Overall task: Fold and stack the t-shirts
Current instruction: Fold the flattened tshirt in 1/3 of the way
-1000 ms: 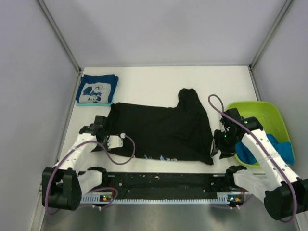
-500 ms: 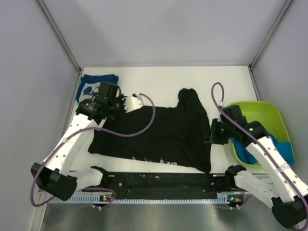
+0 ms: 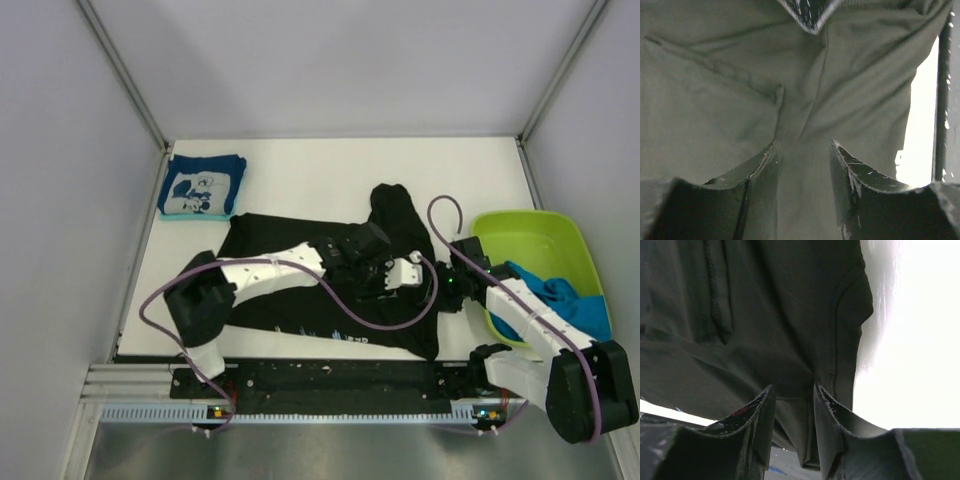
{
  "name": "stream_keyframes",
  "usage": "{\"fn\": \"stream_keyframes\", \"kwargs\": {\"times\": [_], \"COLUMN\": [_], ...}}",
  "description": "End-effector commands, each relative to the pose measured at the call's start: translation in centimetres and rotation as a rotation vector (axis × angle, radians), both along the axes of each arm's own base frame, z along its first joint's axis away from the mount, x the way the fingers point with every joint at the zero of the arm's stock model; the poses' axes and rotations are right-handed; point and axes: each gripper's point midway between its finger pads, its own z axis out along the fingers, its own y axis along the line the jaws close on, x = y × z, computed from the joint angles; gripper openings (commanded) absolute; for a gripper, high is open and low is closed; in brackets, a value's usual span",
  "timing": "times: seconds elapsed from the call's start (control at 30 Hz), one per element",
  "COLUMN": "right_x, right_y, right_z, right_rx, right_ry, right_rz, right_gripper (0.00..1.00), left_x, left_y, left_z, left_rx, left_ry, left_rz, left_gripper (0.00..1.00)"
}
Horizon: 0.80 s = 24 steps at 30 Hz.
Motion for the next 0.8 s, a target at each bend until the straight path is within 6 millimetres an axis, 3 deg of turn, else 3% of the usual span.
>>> {"fn": "stream_keyframes", "kwargs": {"times": [0.0, 0.17, 0.33, 0.5, 0.57, 0.77], "right_x": [0.2, -0.2, -0.8, -1.1, -1.0, -1.1], "right_y": [0.3, 0.4, 0.5, -0.1, -0.2, -0.8], "right_z": [-1.6, -2.4, -3.1, -3.7, -3.6, -3.5], "right_rx": [0.02, 0.045, 0.063, 0.079, 0.082, 0.07], "right_ry": [-0.009, 0.0, 0.029, 0.048, 0.045, 0.038], "right_rz": [0.012, 0.005, 0.012, -0.023, -0.033, -0.072], "right_gripper": [0.38, 0.4, 0.27, 0.0, 0.0, 0.0], "left_x": [1.5, 3.5, 4.0, 5.4, 6.1, 6.8], "left_y": [-5.2, -5.4, -4.8, -4.4, -4.3, -3.3], "left_z": [0.6, -3.3, -5.2, -5.3, -4.9, -2.2], "left_rx": [-0.076, 0.018, 0.069, 0.089, 0.094, 0.046], "left_ry": [-0.051, -0.096, -0.115, -0.186, -0.205, -0.151], "left_rz": [0.007, 0.04, 0.049, 0.085, 0.118, 0.193], "left_gripper": [0.49, 0.48, 0.4, 0.23, 0.0, 0.0]}}
